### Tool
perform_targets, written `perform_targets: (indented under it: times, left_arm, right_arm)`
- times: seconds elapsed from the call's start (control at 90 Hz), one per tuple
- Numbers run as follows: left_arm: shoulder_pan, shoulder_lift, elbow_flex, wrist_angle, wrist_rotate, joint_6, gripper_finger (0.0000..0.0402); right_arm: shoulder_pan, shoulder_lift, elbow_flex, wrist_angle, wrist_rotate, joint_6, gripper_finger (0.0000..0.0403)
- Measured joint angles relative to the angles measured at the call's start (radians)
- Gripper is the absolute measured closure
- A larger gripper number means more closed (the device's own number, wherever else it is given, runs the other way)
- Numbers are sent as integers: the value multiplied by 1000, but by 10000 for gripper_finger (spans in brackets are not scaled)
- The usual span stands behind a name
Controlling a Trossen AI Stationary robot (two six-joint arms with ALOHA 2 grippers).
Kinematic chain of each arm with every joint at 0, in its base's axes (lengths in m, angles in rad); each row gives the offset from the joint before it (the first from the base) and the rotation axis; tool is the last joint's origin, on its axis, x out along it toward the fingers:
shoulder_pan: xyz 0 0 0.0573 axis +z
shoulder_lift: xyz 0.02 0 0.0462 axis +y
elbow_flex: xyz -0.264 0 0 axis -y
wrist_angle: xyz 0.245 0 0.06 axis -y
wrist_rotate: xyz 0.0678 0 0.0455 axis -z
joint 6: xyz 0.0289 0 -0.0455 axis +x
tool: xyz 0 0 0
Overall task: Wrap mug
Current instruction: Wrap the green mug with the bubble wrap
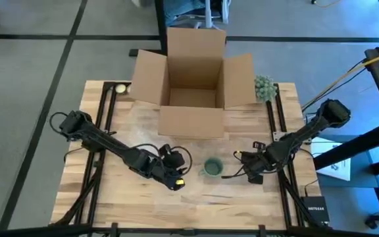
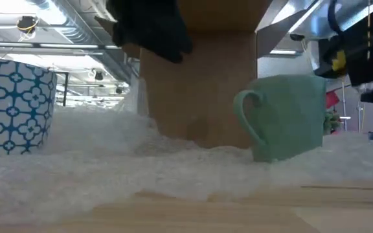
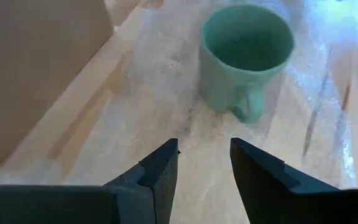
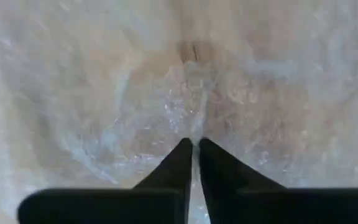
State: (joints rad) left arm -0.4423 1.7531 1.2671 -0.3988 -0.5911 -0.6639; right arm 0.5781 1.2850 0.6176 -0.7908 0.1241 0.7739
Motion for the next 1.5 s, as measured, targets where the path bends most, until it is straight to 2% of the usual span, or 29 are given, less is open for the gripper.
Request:
perform_targets:
  times: [0.156,0.278,0.711,0.9,1.011,1.189,1.5]
  left_arm:
    - [0,43,0,58,-4,12,270]
    - [0,72,0,94,0,13,270]
    - [11,74,0,104,3,16,270]
    - [25,78,0,113,3,14,270]
    - [31,80,0,144,3,45,270]
    - [41,80,0,227,8,104,270]
    - [92,86,0,397,30,197,270]
  right_arm:
    - [0,-1,84,2,69,-62,400]
    - [0,-1,135,56,141,-102,396]
    - [-3,-2,155,377,245,-314,400]
    - [-3,28,155,566,339,-426,400]
    - [-17,79,156,656,338,-490,400]
    - [-62,175,156,694,333,-491,400]
    - [-102,221,156,742,221,-490,399]
